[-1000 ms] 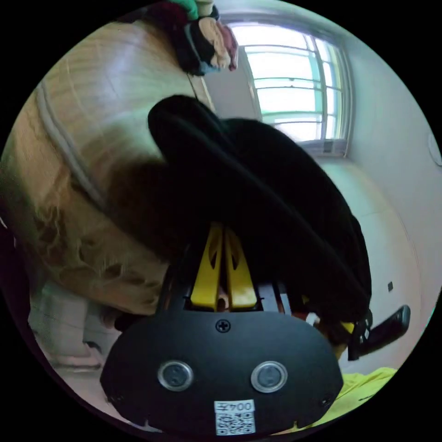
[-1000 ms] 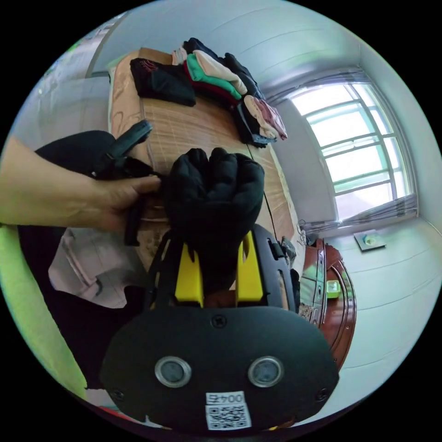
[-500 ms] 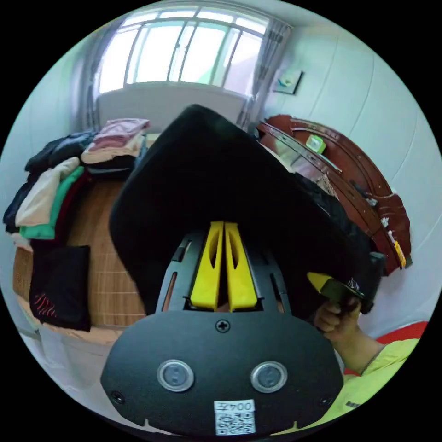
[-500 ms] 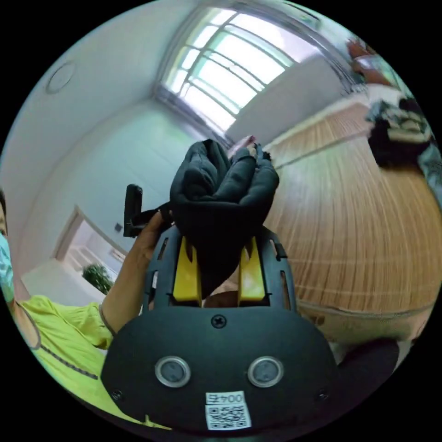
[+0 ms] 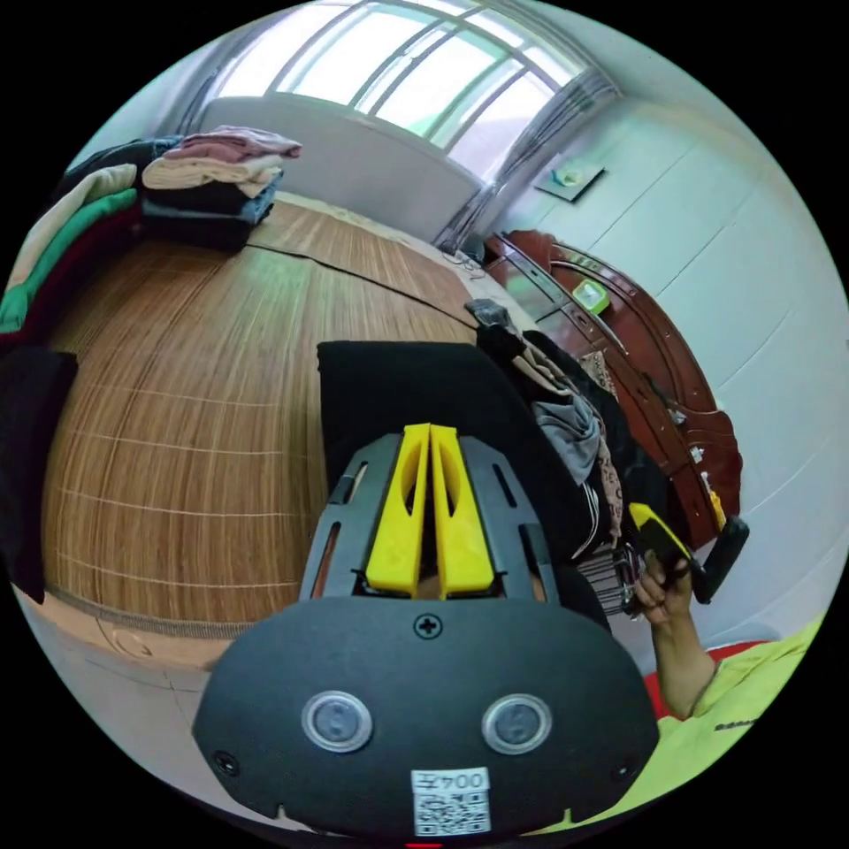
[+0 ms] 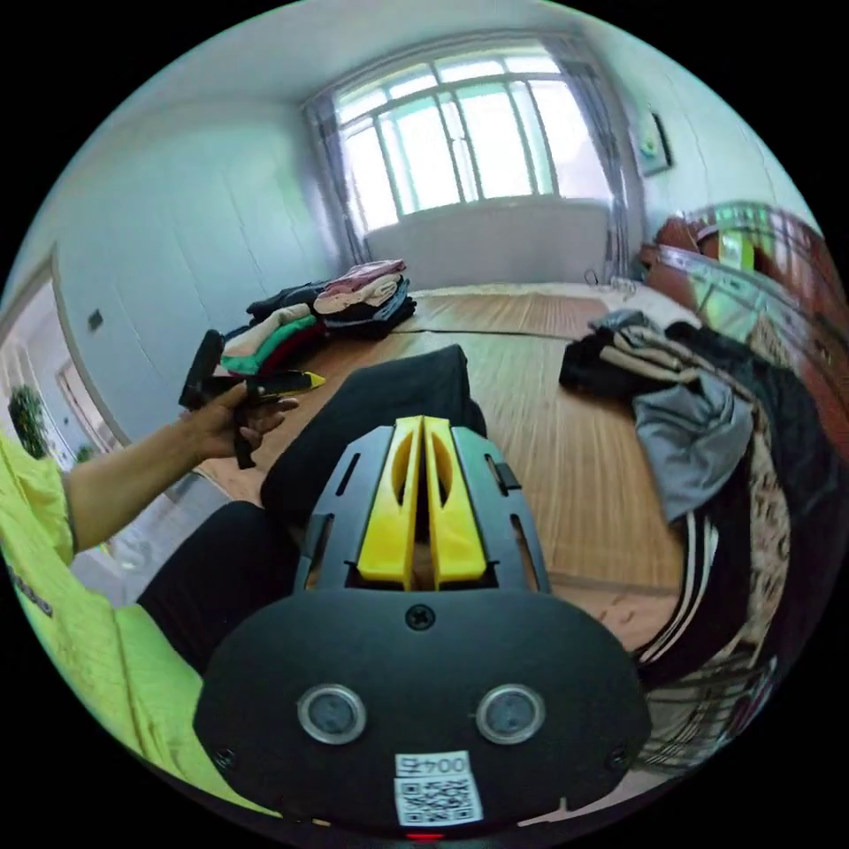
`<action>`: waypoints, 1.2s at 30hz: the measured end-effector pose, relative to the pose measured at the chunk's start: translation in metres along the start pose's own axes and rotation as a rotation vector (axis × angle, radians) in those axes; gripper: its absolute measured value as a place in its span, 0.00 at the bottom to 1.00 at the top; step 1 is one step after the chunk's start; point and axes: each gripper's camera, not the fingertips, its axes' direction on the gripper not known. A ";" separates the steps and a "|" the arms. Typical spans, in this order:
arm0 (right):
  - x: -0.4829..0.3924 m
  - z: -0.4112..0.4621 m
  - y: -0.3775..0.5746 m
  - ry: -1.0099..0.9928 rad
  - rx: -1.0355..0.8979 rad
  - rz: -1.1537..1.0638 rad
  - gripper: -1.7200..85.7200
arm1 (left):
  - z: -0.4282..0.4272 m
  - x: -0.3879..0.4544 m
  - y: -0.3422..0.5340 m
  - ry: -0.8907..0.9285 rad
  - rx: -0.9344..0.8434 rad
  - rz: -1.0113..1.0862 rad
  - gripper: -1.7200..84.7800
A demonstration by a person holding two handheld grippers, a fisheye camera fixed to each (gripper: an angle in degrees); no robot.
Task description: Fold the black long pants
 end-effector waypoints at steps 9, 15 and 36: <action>-0.033 0.102 -0.006 0.113 -0.081 -0.203 0.07 | 0.156 0.133 0.012 -0.099 -0.017 0.435 0.02; 0.005 0.159 0.027 -0.024 -0.247 -0.060 0.08 | 0.324 0.154 0.021 -0.184 -0.289 0.502 0.02; -0.053 0.169 0.040 0.071 -0.246 -0.109 0.09 | 0.202 0.207 0.093 -0.172 -0.233 0.285 0.02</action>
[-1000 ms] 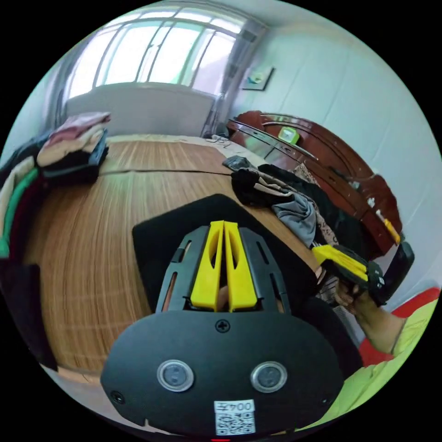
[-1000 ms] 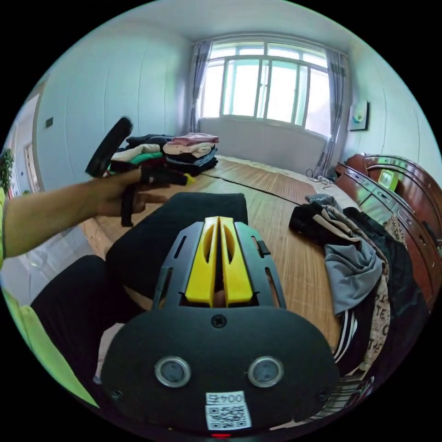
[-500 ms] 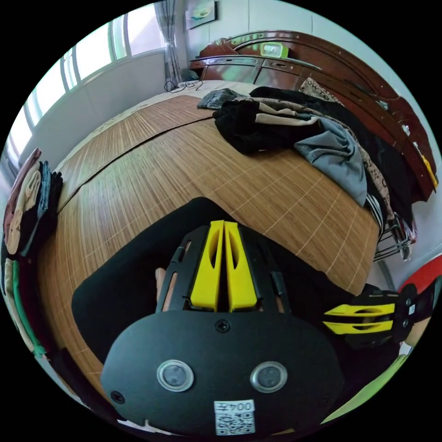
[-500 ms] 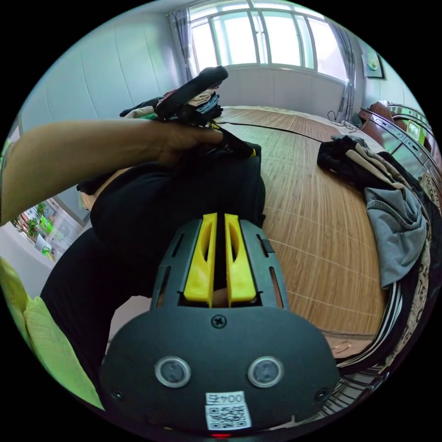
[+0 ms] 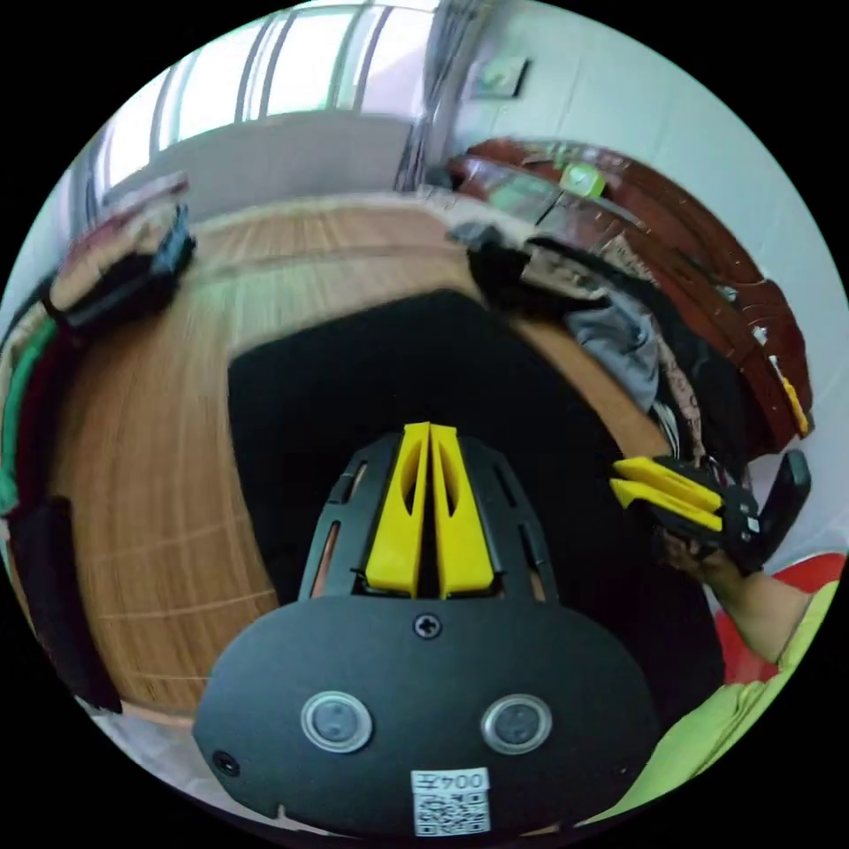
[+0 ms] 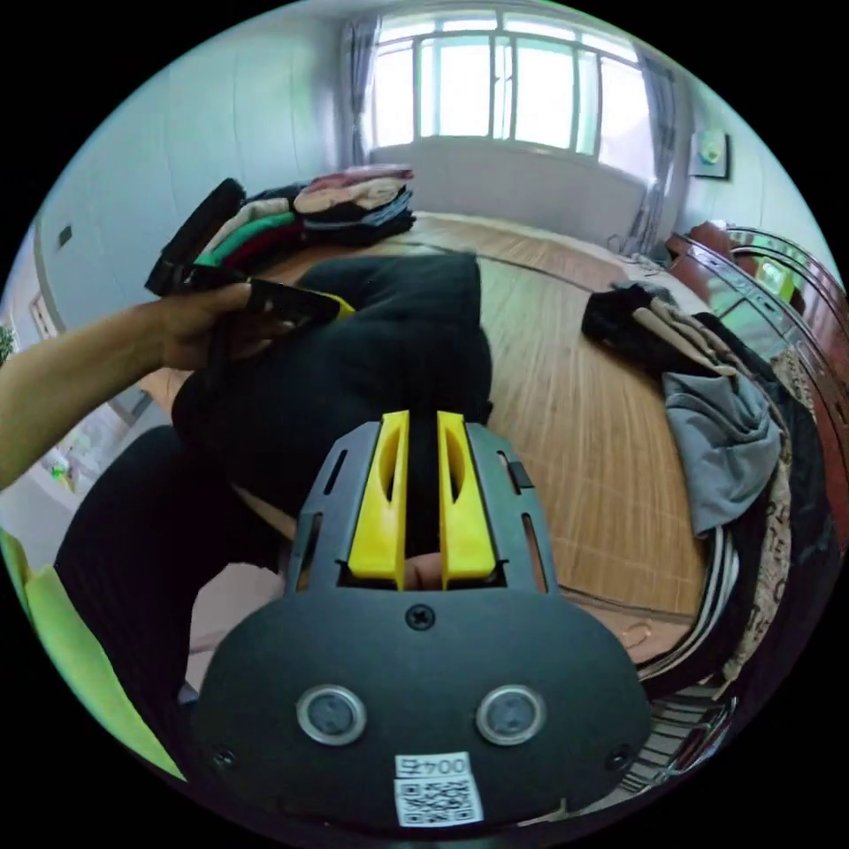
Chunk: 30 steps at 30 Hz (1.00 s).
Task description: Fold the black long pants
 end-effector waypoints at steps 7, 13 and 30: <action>0.049 -0.057 -0.007 -0.133 0.094 0.275 0.13 | -0.179 -0.017 0.001 0.299 0.300 -0.264 0.03; 0.092 -0.041 0.040 -0.411 0.004 0.571 0.20 | -0.272 0.023 0.109 0.317 0.264 -0.438 0.08; 0.069 -0.064 -0.009 -0.447 0.051 0.632 0.15 | -0.468 0.158 -0.103 0.342 0.295 -0.598 0.10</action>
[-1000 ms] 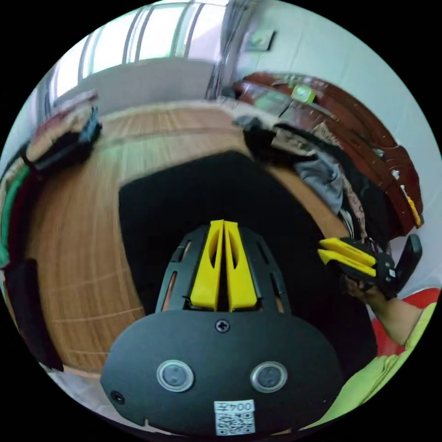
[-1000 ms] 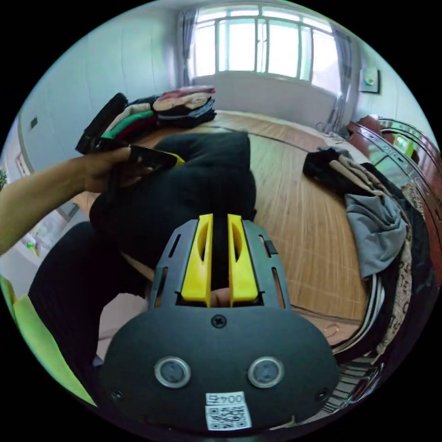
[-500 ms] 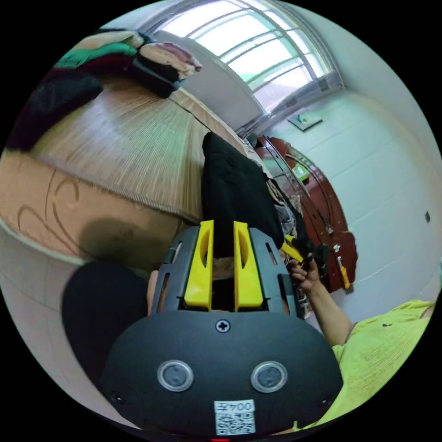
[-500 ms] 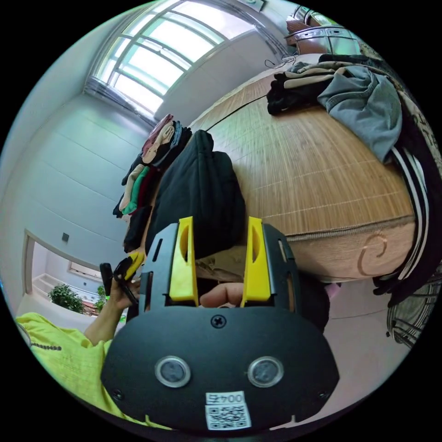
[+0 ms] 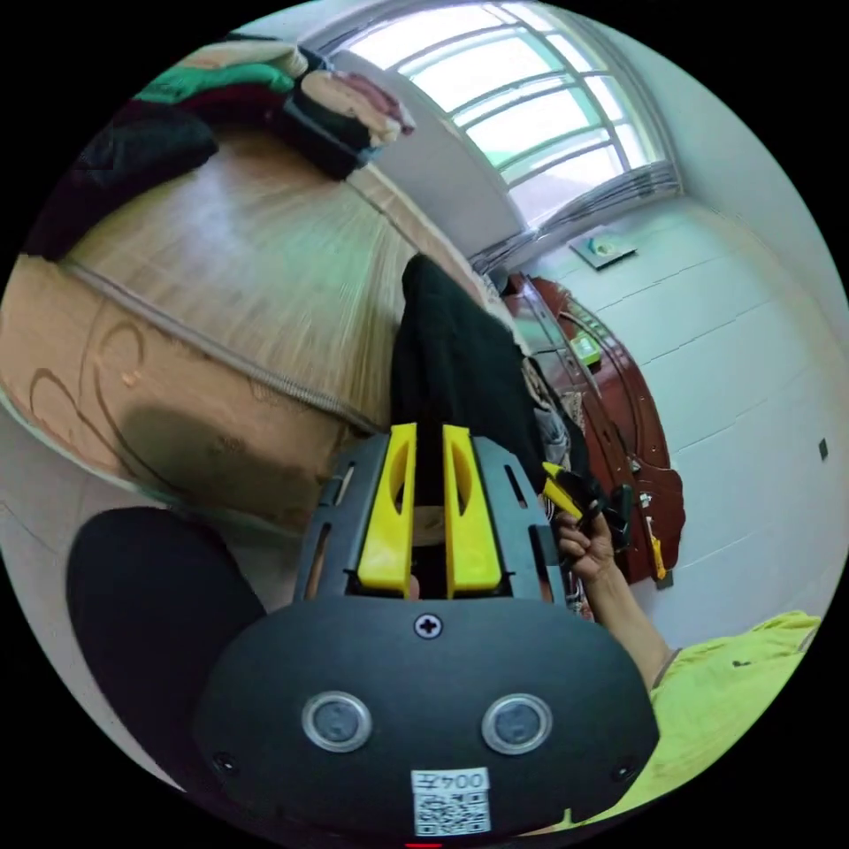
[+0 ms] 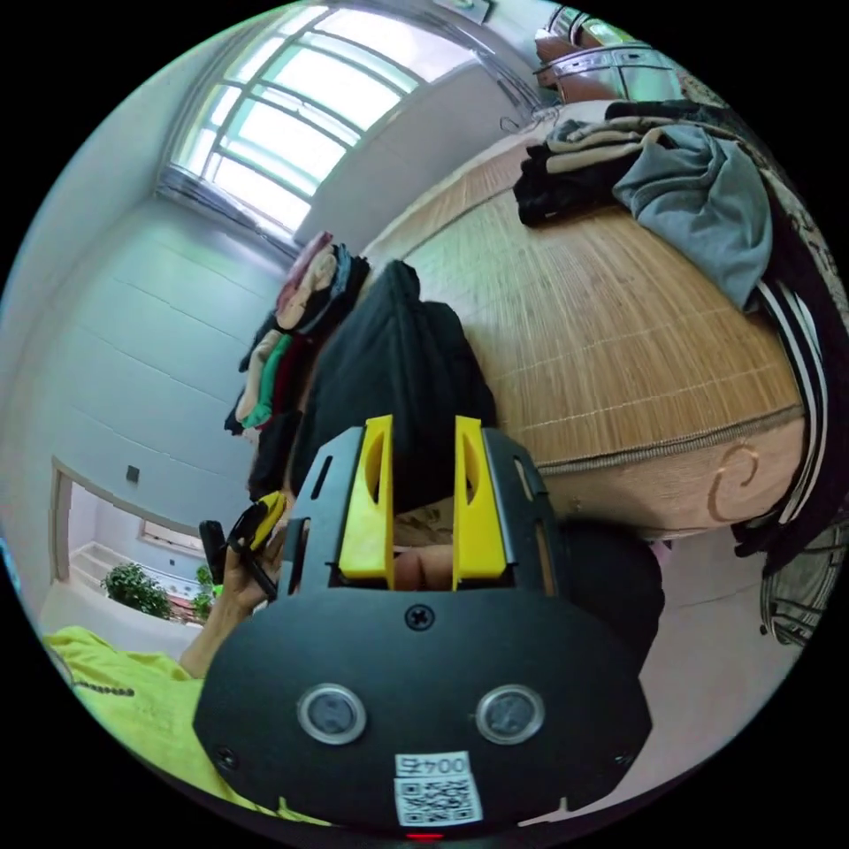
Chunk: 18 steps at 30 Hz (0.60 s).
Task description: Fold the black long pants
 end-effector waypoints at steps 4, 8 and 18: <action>-0.024 -0.021 0.000 -0.213 0.082 -0.011 0.13 | -0.118 0.027 -0.046 -0.051 0.253 -0.098 0.14; -0.066 0.019 -0.008 -0.394 -0.037 0.004 0.13 | -0.204 0.002 -0.092 -0.001 0.476 -0.376 0.20; -0.190 0.133 -0.042 -0.453 -0.332 -0.118 0.11 | -0.259 0.084 -0.219 0.021 0.554 -0.515 0.25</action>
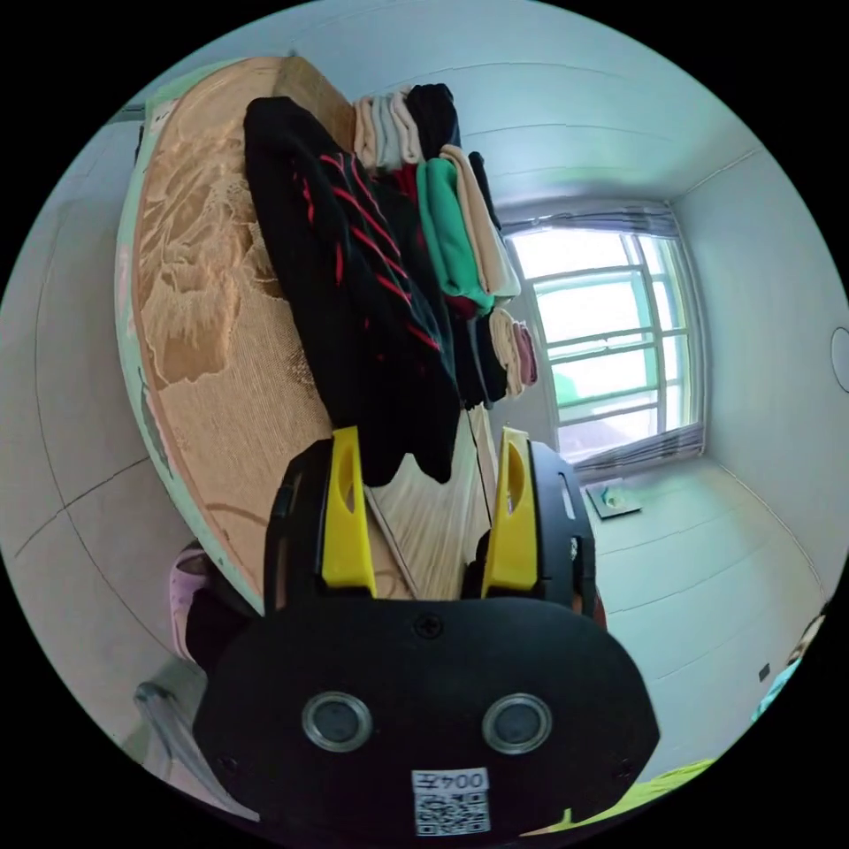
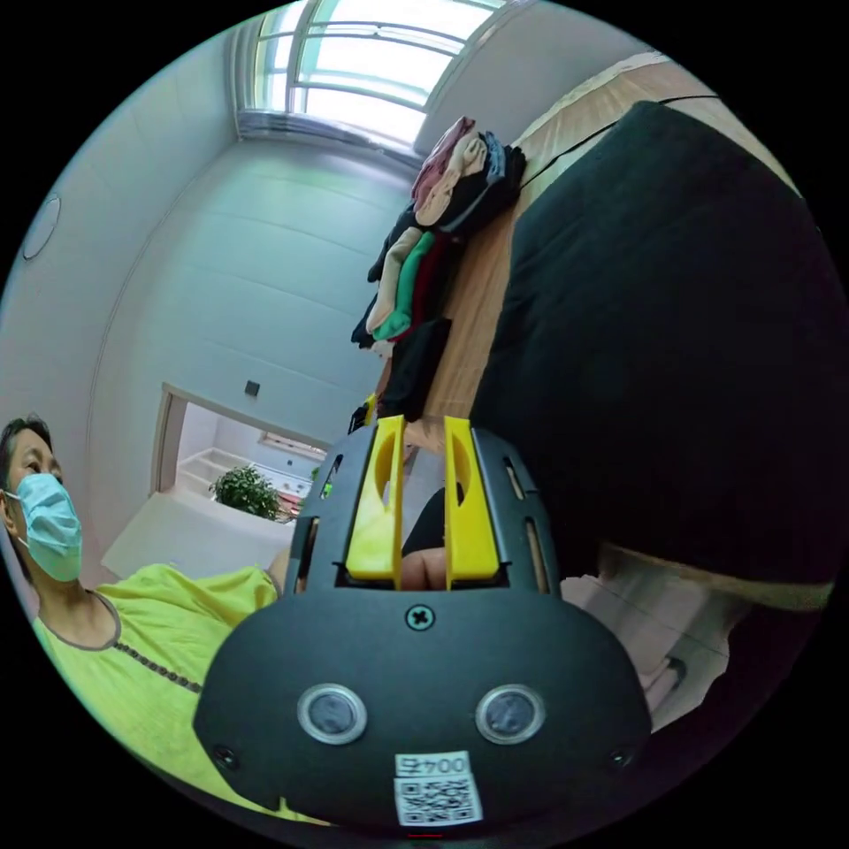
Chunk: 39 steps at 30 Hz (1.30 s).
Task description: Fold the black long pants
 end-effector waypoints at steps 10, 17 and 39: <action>-0.056 0.090 -0.106 -0.072 -0.131 -0.067 0.15 | -0.026 0.134 0.009 -0.049 0.029 -0.066 0.28; -0.067 0.208 -0.187 -0.162 -0.366 0.073 0.22 | 0.007 0.216 -0.016 -0.042 -0.067 -0.062 0.29; -0.127 0.388 -0.326 -0.276 -0.487 0.299 0.20 | -0.011 0.262 -0.006 0.009 -0.241 -0.244 0.12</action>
